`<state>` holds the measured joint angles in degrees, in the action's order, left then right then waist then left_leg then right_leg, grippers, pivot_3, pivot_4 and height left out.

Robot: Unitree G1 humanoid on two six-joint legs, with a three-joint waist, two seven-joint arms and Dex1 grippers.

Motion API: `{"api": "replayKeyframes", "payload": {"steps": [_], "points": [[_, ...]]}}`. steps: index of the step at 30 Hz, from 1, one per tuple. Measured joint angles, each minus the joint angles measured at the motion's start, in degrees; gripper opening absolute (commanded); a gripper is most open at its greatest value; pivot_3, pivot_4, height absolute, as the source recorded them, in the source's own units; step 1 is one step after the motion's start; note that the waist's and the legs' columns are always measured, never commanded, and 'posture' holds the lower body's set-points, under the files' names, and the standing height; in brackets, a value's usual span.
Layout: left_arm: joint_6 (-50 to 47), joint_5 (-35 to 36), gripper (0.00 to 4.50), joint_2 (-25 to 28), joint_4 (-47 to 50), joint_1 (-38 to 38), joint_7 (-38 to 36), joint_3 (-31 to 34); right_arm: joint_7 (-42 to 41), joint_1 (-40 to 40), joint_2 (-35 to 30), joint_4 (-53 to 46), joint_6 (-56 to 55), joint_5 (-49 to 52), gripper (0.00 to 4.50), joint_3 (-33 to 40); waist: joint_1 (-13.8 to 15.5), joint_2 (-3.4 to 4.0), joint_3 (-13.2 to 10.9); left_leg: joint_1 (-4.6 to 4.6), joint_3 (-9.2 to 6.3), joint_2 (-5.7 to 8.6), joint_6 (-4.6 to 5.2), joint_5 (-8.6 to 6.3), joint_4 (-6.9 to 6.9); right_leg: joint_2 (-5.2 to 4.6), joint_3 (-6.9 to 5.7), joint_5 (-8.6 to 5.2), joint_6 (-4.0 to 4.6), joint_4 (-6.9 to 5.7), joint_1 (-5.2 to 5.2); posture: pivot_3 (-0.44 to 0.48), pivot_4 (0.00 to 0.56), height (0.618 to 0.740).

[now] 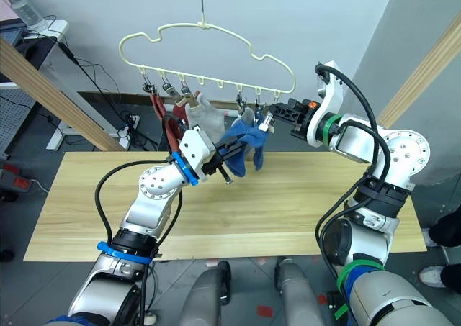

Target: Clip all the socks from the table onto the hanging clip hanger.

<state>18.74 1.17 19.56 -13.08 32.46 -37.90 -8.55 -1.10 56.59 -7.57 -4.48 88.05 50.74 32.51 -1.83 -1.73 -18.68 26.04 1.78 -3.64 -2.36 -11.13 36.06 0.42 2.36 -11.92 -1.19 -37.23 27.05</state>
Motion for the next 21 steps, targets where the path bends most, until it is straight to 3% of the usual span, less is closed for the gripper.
{"api": "replayKeyframes", "payload": {"steps": [21], "points": [[2.1, -2.5, 0.02, -0.1, -0.5, 1.7, 3.5, 0.0, 2.3, 0.9, 3.7, -0.1, 2.8, 0.0, 0.00, 2.5, 0.0, 0.00, 0.0, 0.01, 0.00, 0.00, 0.00, 0.00, 0.00, 0.00, -0.01, 0.00, 0.00, 0.00, 0.00, -0.042, 0.357, 0.740]]}}
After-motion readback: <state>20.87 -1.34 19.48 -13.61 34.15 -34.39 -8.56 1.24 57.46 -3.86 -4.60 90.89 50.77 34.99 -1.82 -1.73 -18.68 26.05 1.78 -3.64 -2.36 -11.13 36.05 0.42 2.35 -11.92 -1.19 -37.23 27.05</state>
